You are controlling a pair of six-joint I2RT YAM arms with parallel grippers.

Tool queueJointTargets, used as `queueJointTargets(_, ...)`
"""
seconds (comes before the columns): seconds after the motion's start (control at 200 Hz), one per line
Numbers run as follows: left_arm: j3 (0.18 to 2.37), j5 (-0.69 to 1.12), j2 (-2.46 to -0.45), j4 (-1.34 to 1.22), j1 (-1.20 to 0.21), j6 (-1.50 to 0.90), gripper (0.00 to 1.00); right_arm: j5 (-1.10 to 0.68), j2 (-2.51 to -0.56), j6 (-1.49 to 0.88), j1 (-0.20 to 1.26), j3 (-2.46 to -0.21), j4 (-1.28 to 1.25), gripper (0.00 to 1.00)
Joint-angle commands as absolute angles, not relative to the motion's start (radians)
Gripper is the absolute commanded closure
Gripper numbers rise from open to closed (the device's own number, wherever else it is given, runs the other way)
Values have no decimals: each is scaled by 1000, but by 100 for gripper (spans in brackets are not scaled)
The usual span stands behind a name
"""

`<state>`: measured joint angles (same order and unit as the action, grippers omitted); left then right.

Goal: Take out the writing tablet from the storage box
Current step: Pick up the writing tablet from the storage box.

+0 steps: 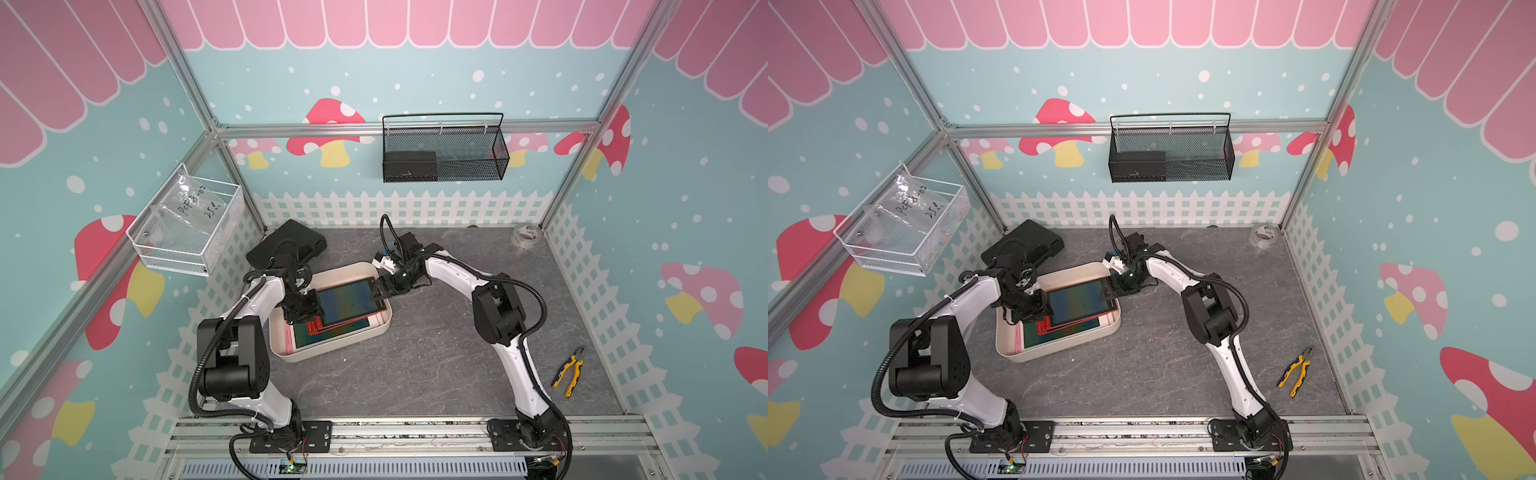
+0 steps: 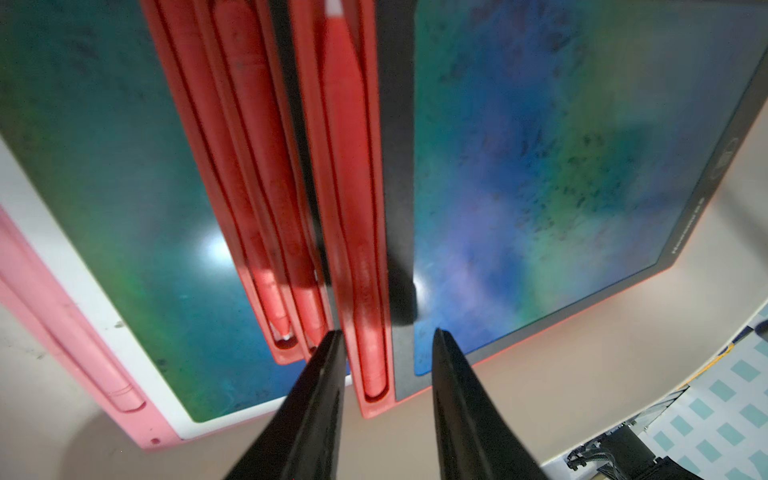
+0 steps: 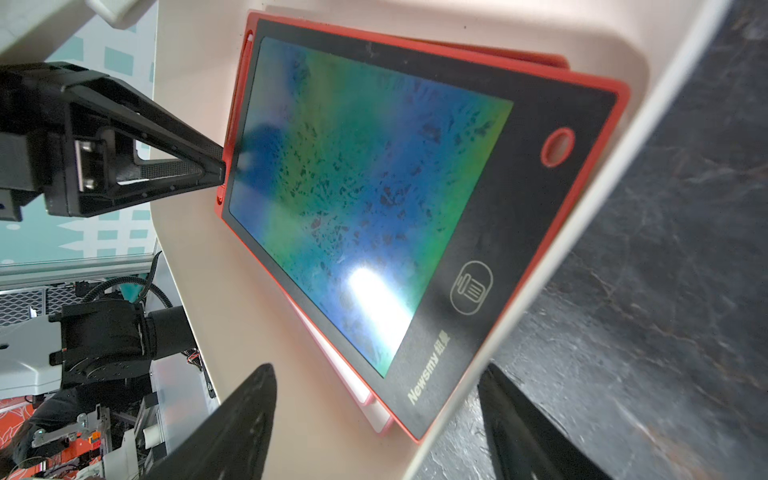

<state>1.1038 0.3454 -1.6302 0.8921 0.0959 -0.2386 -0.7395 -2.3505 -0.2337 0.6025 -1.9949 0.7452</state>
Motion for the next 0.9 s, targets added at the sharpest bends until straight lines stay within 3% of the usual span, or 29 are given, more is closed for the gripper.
queueJointTargets(0.0, 1104, 544, -1595, 791, 65, -221, 65, -867, -2371, -213, 644, -2017, 718, 22)
queueJointTargets(0.64, 1069, 650, -1543, 687, 85, -279, 75, -913, -2361, -197, 642, -2037, 712, 22)
queueJointTargets(0.891, 1066, 676, -1554, 662, 86, -291, 74, -934, -2356, -183, 641, -2042, 709, 22)
